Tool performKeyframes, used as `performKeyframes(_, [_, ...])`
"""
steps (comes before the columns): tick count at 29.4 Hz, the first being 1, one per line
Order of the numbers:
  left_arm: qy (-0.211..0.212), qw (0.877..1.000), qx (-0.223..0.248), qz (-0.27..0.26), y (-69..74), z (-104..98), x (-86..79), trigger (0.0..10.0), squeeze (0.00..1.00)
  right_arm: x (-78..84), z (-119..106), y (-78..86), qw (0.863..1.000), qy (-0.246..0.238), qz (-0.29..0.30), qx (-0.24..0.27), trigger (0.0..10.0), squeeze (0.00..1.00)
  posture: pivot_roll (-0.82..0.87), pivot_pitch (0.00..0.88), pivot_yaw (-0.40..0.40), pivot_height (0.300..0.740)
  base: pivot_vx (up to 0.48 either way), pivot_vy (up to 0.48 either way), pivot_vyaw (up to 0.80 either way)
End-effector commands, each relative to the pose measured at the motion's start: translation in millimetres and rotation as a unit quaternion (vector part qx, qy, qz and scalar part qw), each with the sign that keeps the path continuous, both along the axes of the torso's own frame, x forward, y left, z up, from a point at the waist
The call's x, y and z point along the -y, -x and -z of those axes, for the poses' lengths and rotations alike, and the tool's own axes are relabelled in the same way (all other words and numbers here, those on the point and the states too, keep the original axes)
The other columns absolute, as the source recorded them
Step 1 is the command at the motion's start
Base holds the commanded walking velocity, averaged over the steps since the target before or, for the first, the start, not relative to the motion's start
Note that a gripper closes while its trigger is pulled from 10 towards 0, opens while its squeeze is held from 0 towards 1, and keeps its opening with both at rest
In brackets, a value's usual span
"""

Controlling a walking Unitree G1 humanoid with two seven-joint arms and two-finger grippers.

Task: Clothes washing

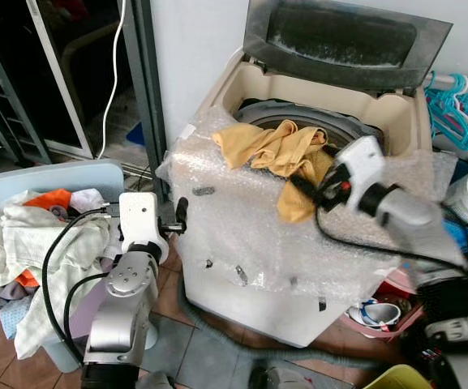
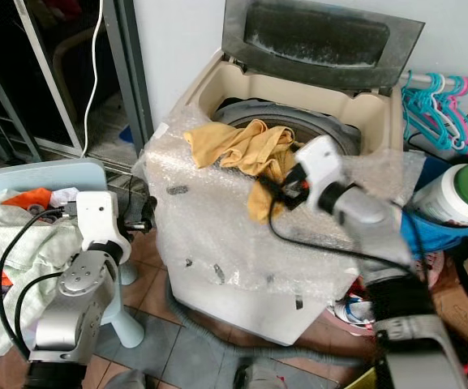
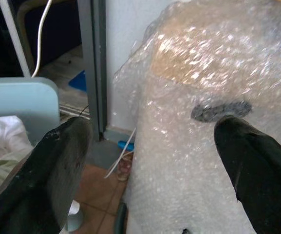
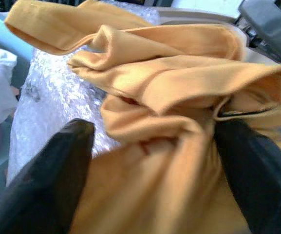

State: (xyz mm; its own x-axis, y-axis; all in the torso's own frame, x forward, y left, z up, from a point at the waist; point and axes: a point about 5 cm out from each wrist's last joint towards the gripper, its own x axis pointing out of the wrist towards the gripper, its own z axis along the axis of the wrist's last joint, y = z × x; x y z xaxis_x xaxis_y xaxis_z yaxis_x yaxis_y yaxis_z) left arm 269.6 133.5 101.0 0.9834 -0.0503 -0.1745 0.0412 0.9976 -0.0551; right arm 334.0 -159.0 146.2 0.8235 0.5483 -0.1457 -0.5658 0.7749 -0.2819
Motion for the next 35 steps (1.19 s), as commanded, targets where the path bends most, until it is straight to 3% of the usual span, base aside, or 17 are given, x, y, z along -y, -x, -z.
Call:
performKeyframes(1, [-0.002, 1.000, 0.003, -0.003, 0.6, -2.2, -0.9, 10.0, 0.00, -6.0, -2.2, -0.2, 1.000, 0.007, 0.011, 0.010, 0.0, 0.00, -0.02, 0.000, -0.054, 0.740, 0.000, 0.000, 0.00])
performKeyframes(3, [-0.001, 1.000, 0.002, -0.005, 0.6, -2.0, -0.1, 10.0, 0.00, -17.5, 1.5, -2.6, 0.999, -0.005, 0.038, 0.008, 0.0, 0.00, -0.02, 0.000, -0.058, 0.740, 0.000, 0.000, 0.00])
performKeyframes(6, [-0.002, 1.000, 0.001, -0.005, 0.5, -1.4, 1.1, 10.0, 0.00, -18.1, 3.9, -7.2, 0.996, -0.013, 0.083, -0.002, 0.0, 0.00, -0.02, 0.000, -0.060, 0.740, 0.000, 0.000, 0.00])
performKeyframes(9, [-0.002, 1.000, -0.002, -0.005, -0.5, -0.5, 1.9, 10.0, 0.00, 0.2, 5.0, -21.7, 0.984, -0.025, 0.176, -0.023, 0.0, 0.00, -0.03, 0.000, -0.061, 0.740, 0.000, 0.000, 0.00])
performKeyframes(13, [-0.002, 1.000, -0.002, -0.005, -1.0, -0.5, 2.2, 10.0, 0.00, 9.0, 1.8, -28.1, 0.976, -0.037, 0.211, -0.027, 0.0, 0.00, -0.03, 0.000, -0.062, 0.740, 0.000, 0.000, 0.00])
performKeyframes(14, [-0.003, 1.000, -0.002, -0.006, -1.5, -0.4, 2.6, 10.0, 0.00, 25.4, -7.0, -38.7, 0.960, -0.066, 0.271, -0.031, 0.0, 0.00, -0.03, 0.000, -0.065, 0.740, 0.000, 0.000, 0.00])
performKeyframes(16, [-0.003, 1.000, -0.002, -0.006, -2.0, -0.4, 2.8, 10.0, 0.00, 37.3, -17.0, -46.0, 0.946, -0.097, 0.309, -0.026, 0.0, 0.00, -0.02, 0.000, -0.066, 0.740, 0.000, 0.000, 0.00])
performKeyframes(17, [-0.003, 1.000, -0.002, -0.008, -2.3, -0.4, 2.6, 10.0, 0.00, 49.8, -37.5, -54.8, 0.928, -0.141, 0.345, -0.001, 0.0, 0.00, -0.02, 0.000, -0.067, 0.740, 0.000, 0.000, 0.00])
performKeyframes(18, [-0.003, 1.000, -0.002, -0.008, -2.3, -0.4, 2.6, 10.0, 0.00, 49.8, -37.5, -54.8, 0.928, -0.141, 0.345, -0.001, 0.0, 0.00, -0.02, 0.000, -0.067, 0.740, 0.000, 0.000, 0.00])
performKeyframes(20, [-0.003, 1.000, -0.001, -0.010, -2.1, -0.4, 2.8, 10.0, 0.00, 56.3, -65.9, -63.1, 0.919, -0.168, 0.354, 0.043, 0.0, 0.00, -0.02, 0.000, -0.071, 0.740, 0.000, 0.000, 0.00])
performKeyframes(24, [-0.003, 1.000, -0.001, -0.012, -1.7, -0.4, 2.4, 10.0, 0.00, 50.7, -89.8, -68.2, 0.928, -0.176, 0.320, 0.078, 0.0, 0.00, -0.02, 0.000, -0.074, 0.740, 0.000, 0.000, 0.00])
performKeyframes(25, [-0.003, 1.000, -0.001, -0.014, -1.3, -0.2, 1.5, 10.0, 0.00, 47.2, -92.0, -68.9, 0.935, -0.168, 0.301, 0.083, 3.0, 0.00, -0.02, 0.000, -0.077, 0.740, 0.000, 0.000, 0.00])
performKeyframes(26, [-0.003, 1.000, -0.001, -0.014, -1.3, -0.2, 1.5, 10.0, 0.00, 47.2, -92.0, -68.9, 0.935, -0.168, 0.301, 0.083, 3.0, 0.00, -0.02, 0.000, -0.077, 0.740, 0.000, 0.000, 0.00])
performKeyframes(27, [-0.004, 1.000, 0.000, -0.017, -1.0, -0.3, 0.7, 10.0, 0.00, 43.8, -88.1, -67.8, 0.943, -0.161, 0.281, 0.081, 10.0, 0.00, -0.01, 0.000, -0.078, 0.740, 0.000, 0.000, 0.00])
performKeyframes(28, [-0.004, 1.000, 0.002, -0.022, -0.9, -0.6, 0.2, 10.0, 0.00, 42.1, -84.5, -66.1, 0.947, -0.161, 0.267, 0.082, 10.0, 1.00, -0.01, 0.000, -0.077, 0.740, 0.000, 0.000, 0.00])
performKeyframes(31, [-0.004, 1.000, 0.003, -0.027, -0.9, -1.5, -0.1, 10.0, 0.00, 37.2, -82.4, -62.4, 0.951, -0.173, 0.239, 0.093, 10.0, 1.00, -0.02, 0.000, -0.075, 0.740, 0.000, 0.000, 0.00])
performKeyframes(35, [0.003, 0.999, 0.007, -0.032, -2.2, -3.5, 0.1, 10.0, 0.00, 17.1, -80.2, -44.1, 0.966, -0.157, 0.150, 0.142, 10.0, 1.00, -0.02, 0.000, -0.066, 0.740, 0.000, 0.000, 0.00])
